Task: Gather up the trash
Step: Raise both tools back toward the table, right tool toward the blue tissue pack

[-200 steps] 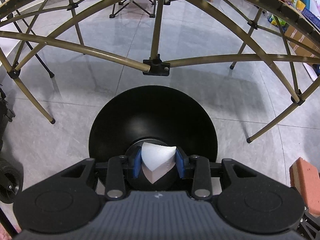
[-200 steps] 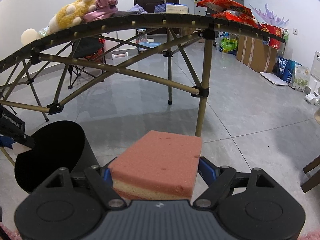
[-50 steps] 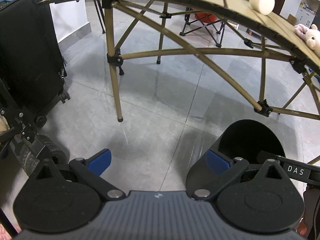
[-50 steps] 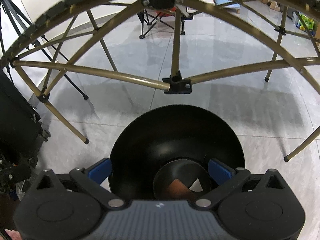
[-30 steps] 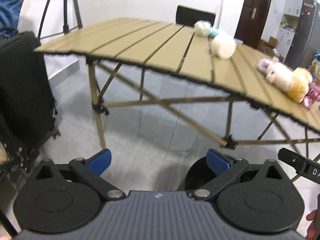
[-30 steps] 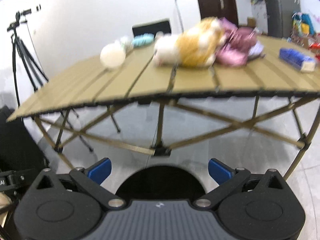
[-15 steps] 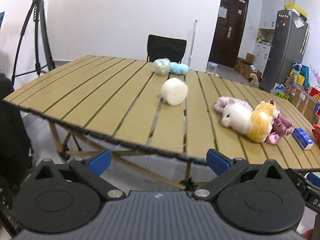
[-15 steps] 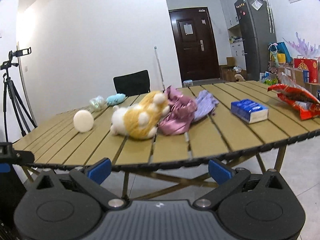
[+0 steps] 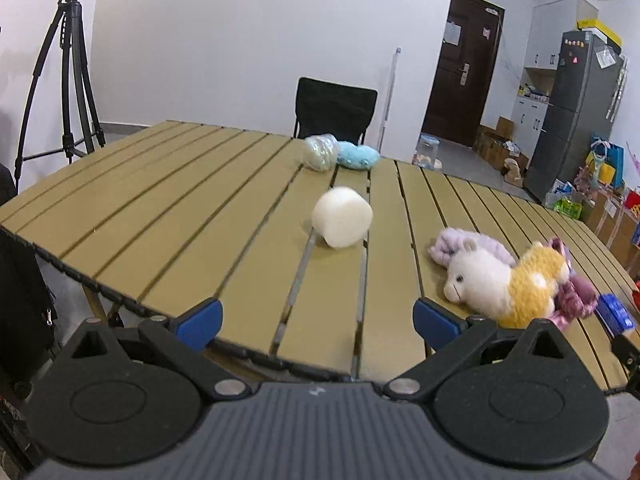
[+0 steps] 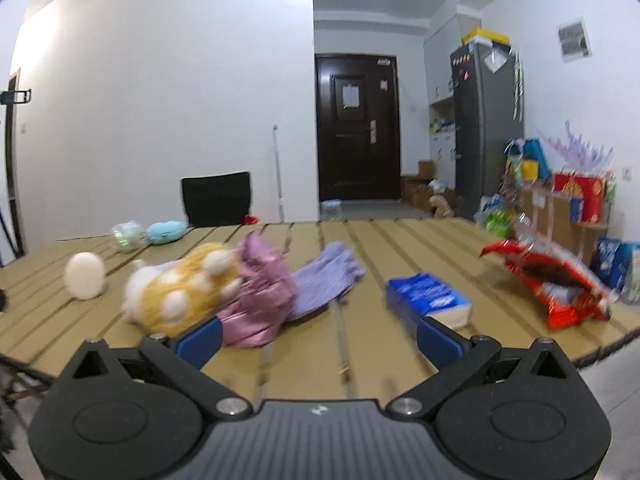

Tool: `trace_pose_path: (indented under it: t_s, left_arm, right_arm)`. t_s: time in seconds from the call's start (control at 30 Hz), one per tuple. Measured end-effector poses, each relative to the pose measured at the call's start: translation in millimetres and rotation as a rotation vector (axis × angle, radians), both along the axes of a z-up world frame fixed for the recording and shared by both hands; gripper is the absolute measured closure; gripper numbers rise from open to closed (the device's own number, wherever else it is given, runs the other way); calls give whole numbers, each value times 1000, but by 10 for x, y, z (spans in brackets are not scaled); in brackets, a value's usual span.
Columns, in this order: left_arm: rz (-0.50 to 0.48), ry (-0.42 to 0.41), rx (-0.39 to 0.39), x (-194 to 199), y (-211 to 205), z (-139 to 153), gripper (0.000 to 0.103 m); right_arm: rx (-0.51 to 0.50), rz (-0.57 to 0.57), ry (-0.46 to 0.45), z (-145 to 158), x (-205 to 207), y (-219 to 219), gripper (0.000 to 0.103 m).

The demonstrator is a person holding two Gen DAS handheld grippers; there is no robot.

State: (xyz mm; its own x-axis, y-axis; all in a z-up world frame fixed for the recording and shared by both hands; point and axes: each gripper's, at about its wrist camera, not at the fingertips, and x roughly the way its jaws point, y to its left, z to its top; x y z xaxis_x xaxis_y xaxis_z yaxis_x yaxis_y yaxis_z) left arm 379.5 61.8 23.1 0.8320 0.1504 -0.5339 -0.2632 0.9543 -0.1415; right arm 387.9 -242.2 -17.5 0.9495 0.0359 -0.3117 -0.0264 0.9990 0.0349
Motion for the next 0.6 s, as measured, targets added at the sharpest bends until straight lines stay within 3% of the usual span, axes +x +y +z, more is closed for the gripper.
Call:
trace_pose_path:
  t_s: [0.17,0.37,0.6]
  left_arm:
    - [26,-13,9,182,65,41,0]
    - [31,15,15,436,130,-2,0]
    - [22,32,44,695,153,-15,0]
  right_arm:
    - [-20,-39,-19,-36,272,-225,0]
    - [-96,-97,9,-153,665,-337,0]
    - [-108,-147,78,-231,1081,-454,2]
